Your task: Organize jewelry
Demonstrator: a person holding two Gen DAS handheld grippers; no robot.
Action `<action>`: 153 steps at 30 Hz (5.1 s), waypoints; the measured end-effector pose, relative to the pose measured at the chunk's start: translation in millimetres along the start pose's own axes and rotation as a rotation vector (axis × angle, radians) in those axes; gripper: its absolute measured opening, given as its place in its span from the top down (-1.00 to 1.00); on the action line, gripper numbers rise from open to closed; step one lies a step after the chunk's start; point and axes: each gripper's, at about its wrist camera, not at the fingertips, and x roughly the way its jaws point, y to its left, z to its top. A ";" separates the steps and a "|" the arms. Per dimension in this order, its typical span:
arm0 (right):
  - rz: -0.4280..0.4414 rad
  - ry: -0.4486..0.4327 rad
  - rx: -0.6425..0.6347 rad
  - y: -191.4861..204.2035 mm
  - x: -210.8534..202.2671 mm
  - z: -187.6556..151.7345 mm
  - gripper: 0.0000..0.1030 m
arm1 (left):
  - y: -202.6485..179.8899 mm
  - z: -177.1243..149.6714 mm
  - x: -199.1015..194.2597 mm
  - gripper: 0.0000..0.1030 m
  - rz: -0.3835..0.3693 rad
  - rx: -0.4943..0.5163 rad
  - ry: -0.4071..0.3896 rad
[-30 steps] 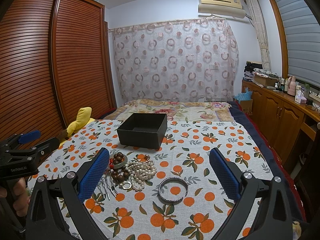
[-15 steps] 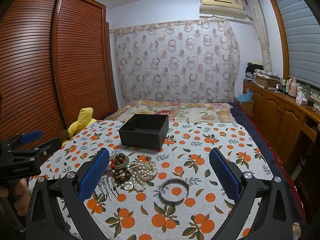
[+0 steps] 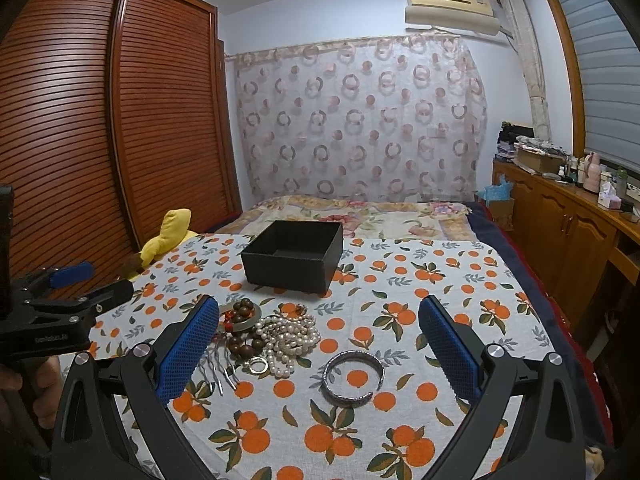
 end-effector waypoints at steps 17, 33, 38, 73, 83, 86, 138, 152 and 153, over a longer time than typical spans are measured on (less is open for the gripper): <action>0.052 0.148 -0.072 -26.9 42.1 -26.7 -0.65 | 5.2 -16.6 45.5 -0.87 -0.099 0.005 0.115; 0.122 0.410 -0.129 -40.3 107.6 -49.4 -0.57 | -4.3 -21.2 100.5 -0.87 -0.233 0.034 0.266; 0.127 0.456 -0.128 -41.6 117.5 -52.4 -0.57 | -8.6 -16.6 120.5 -0.80 -0.266 0.042 0.310; 0.095 0.466 -0.189 -32.2 119.5 -57.5 -0.47 | -7.4 17.3 156.0 -0.34 -0.298 0.052 0.311; 0.110 0.445 -0.221 -33.5 116.6 -47.5 -0.21 | -10.8 29.6 144.0 -0.34 -0.317 0.044 0.259; 0.114 0.418 -0.216 -38.1 118.0 -35.8 -0.21 | -12.9 37.1 147.0 -0.34 -0.322 0.044 0.246; 0.278 0.357 -0.311 -1.8 268.7 79.8 -0.22 | 36.1 97.3 202.0 -0.64 -0.167 0.000 0.176; 0.229 0.351 -0.328 9.3 272.4 78.9 -0.24 | 62.0 66.6 173.8 -0.64 -0.152 -0.045 0.196; 0.226 0.343 -0.325 9.3 266.9 80.0 -0.24 | 63.1 64.4 171.1 -0.64 -0.151 -0.047 0.197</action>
